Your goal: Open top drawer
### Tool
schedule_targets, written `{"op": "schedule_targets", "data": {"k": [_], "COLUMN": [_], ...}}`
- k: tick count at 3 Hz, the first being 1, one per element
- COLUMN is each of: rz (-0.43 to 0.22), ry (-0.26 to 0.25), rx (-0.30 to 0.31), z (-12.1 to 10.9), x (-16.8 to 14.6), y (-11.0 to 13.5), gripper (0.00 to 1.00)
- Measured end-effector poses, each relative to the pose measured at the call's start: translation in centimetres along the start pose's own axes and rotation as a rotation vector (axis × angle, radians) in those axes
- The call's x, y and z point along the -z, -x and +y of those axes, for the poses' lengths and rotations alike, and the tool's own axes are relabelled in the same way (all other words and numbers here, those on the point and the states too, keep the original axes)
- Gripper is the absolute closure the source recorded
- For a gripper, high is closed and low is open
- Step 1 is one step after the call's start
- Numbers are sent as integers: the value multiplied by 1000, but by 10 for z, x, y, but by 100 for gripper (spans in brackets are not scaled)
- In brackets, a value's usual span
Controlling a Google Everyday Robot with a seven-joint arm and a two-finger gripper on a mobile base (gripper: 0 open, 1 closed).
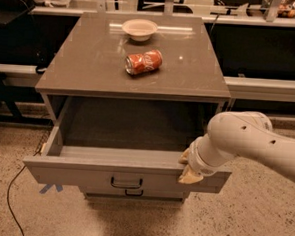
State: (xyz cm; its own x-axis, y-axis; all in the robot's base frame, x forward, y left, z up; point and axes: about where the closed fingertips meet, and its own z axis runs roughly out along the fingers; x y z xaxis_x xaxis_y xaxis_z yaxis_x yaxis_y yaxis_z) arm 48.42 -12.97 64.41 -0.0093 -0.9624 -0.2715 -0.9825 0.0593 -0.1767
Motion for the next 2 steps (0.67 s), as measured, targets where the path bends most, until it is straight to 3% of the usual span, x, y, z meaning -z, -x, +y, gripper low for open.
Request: {"op": "schedule_targets", "data": {"k": [1,2], "rz": [-12,-12], "ry": [-18,-18], "rx": [-15,-15], "z": [20,20], "x": [4,4], "y": [-6,-6], "gripper": [100,100]}}
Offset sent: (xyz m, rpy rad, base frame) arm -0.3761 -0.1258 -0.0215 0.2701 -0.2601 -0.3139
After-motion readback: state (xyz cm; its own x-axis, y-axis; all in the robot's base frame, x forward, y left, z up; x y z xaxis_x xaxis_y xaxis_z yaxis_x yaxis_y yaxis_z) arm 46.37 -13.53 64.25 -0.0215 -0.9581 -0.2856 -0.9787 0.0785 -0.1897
